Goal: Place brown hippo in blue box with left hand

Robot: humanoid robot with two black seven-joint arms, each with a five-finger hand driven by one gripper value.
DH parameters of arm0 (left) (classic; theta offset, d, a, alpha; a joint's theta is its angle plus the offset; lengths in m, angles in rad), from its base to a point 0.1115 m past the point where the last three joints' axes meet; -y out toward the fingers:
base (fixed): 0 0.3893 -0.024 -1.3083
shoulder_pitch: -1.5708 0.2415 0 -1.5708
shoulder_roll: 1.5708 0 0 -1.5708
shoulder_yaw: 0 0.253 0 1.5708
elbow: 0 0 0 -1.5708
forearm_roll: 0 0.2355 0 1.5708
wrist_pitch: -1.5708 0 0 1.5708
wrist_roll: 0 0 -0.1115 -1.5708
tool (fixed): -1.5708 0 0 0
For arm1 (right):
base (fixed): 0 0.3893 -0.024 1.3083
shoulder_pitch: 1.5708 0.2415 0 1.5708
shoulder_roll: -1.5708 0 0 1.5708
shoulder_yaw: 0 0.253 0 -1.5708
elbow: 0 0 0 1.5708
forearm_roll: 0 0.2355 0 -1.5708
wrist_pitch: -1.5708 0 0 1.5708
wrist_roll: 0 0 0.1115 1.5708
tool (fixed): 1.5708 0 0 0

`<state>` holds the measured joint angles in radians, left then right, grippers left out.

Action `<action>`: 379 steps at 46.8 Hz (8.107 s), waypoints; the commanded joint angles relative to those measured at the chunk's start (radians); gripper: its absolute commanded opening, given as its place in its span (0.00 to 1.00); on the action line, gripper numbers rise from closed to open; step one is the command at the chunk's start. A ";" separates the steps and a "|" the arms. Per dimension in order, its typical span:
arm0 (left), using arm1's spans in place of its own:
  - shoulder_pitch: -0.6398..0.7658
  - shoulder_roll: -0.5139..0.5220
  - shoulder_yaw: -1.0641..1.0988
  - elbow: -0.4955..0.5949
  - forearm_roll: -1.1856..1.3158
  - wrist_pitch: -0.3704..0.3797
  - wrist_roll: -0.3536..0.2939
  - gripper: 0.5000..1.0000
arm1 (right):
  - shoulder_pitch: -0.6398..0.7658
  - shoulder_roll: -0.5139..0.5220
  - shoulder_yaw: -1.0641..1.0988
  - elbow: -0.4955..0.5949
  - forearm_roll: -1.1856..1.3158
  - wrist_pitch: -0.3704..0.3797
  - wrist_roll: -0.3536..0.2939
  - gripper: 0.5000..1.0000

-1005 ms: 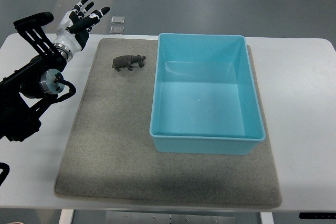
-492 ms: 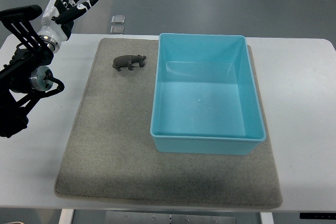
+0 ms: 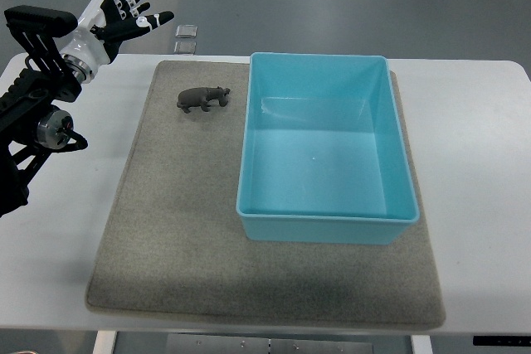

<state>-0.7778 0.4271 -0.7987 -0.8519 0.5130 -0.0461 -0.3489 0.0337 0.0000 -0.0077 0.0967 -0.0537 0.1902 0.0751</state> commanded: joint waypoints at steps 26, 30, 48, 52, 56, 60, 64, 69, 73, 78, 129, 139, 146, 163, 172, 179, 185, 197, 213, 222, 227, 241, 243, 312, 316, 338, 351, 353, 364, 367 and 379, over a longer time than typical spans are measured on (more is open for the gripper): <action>-0.054 0.090 0.104 0.002 0.288 -0.023 0.016 0.99 | 0.000 0.000 0.000 0.000 0.000 0.000 0.000 0.87; -0.064 0.102 0.114 0.002 0.337 -0.041 0.018 0.99 | 0.000 0.000 0.000 0.000 0.000 0.000 0.000 0.87; -0.179 0.114 0.343 0.011 0.430 -0.095 0.044 0.98 | 0.000 0.000 0.000 0.000 0.000 0.000 0.000 0.87; -0.208 0.113 0.394 0.027 0.432 -0.095 0.094 0.98 | 0.000 0.000 0.000 0.000 0.000 0.000 0.000 0.87; -0.230 0.108 0.426 0.030 0.433 -0.095 0.140 0.98 | 0.000 0.000 0.000 0.000 0.000 0.000 0.000 0.87; -0.247 0.104 0.452 0.030 0.452 -0.094 0.151 0.98 | 0.000 0.000 0.000 0.000 0.000 0.000 0.000 0.87; -0.251 0.098 0.463 0.031 0.519 -0.083 0.151 0.98 | 0.000 0.000 0.000 0.000 0.000 0.000 0.000 0.87; -0.251 0.091 0.463 0.031 0.585 -0.080 0.151 0.98 | 0.000 0.000 0.000 0.000 0.000 0.000 0.000 0.87; -0.253 0.090 0.463 0.031 0.601 -0.080 0.151 0.98 | 0.000 0.000 0.000 0.000 0.000 0.000 0.000 0.87; -0.251 0.084 0.466 0.056 0.622 -0.080 0.159 0.97 | 0.000 0.000 0.000 0.000 0.000 0.000 0.000 0.87; -0.251 -0.110 0.466 0.255 0.693 -0.075 0.169 0.78 | 0.000 0.000 0.000 0.000 0.000 0.000 0.000 0.87; -0.251 -0.110 0.473 0.257 0.693 -0.061 0.169 0.71 | 0.000 0.000 0.000 0.000 0.000 0.000 0.000 0.87; -0.251 -0.106 0.473 0.257 0.693 -0.048 0.171 0.69 | 0.000 0.000 0.000 0.000 0.000 0.000 0.000 0.87; -0.251 -0.093 0.473 0.255 0.691 -0.048 0.169 0.68 | 0.000 0.000 0.000 0.000 0.000 0.000 0.000 0.87; -0.253 -0.077 0.473 0.246 0.691 -0.051 0.166 0.70 | 0.000 0.000 0.000 0.000 0.000 0.000 0.000 0.87; -0.255 -0.077 0.473 0.246 0.691 -0.051 0.166 0.70 | 0.000 0.000 0.000 0.000 0.000 0.000 0.000 0.87; -0.255 -0.077 0.473 0.247 0.691 -0.049 0.168 0.67 | 0.000 0.000 0.000 0.000 0.000 0.000 0.000 0.87; -0.253 -0.077 0.475 0.254 0.693 -0.048 0.169 0.54 | 0.000 0.000 0.000 0.000 0.000 0.000 0.000 0.87; -0.250 -0.080 0.475 0.257 0.699 -0.048 0.169 0.44 | 0.000 0.000 0.000 0.000 0.000 0.000 0.000 0.87; -0.250 -0.082 0.480 0.257 0.699 -0.048 0.169 0.44 | 0.000 0.000 0.000 0.000 0.000 0.000 0.000 0.87; -0.248 -0.082 0.481 0.257 0.699 -0.048 0.169 0.44 | 0.000 0.000 0.000 0.000 0.000 0.000 0.000 0.87; -0.242 -0.082 0.481 0.257 0.699 -0.048 0.169 0.46 | 0.000 0.000 0.000 0.000 0.000 0.000 0.000 0.87; -0.242 -0.082 0.481 0.257 0.699 -0.048 0.169 0.45 | 0.000 0.000 0.000 0.000 0.000 0.000 0.000 0.87; -0.471 -0.007 0.450 -0.068 0.690 -0.072 0.192 0.00 | 0.000 0.000 0.000 0.000 0.000 0.000 0.000 0.87; -0.472 -0.013 0.454 -0.113 0.693 -0.097 0.194 0.00 | 0.000 0.000 0.000 0.000 0.000 0.000 0.000 0.87; -0.442 -0.133 0.559 -0.173 0.711 -0.135 0.203 0.00 | 0.000 0.000 0.000 0.000 0.000 0.000 0.000 0.87; -0.419 -0.179 0.621 -0.165 0.723 -0.135 0.203 0.00 | 0.000 0.000 0.000 0.000 0.000 0.000 0.000 0.87; -0.419 -0.180 0.630 -0.165 0.733 -0.135 0.203 0.00 | 0.000 0.000 0.000 0.000 0.000 0.000 0.000 0.87; -0.394 -0.194 0.650 -0.148 0.779 -0.133 0.203 0.00 | 0.000 0.000 0.000 0.000 0.000 0.000 0.000 0.87; -0.390 -0.194 0.651 -0.145 0.779 -0.135 0.203 0.00 | 0.000 0.000 0.000 0.000 0.000 0.000 0.000 0.87; -0.385 -0.194 0.659 -0.144 0.777 -0.124 0.203 0.00 | 0.000 0.000 0.000 0.000 0.000 0.000 0.000 0.87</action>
<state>-1.1631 0.2331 -0.1396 -0.9955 1.2917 -0.1750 -0.1457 0.0337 0.0000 -0.0077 0.0967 -0.0537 0.1902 0.0752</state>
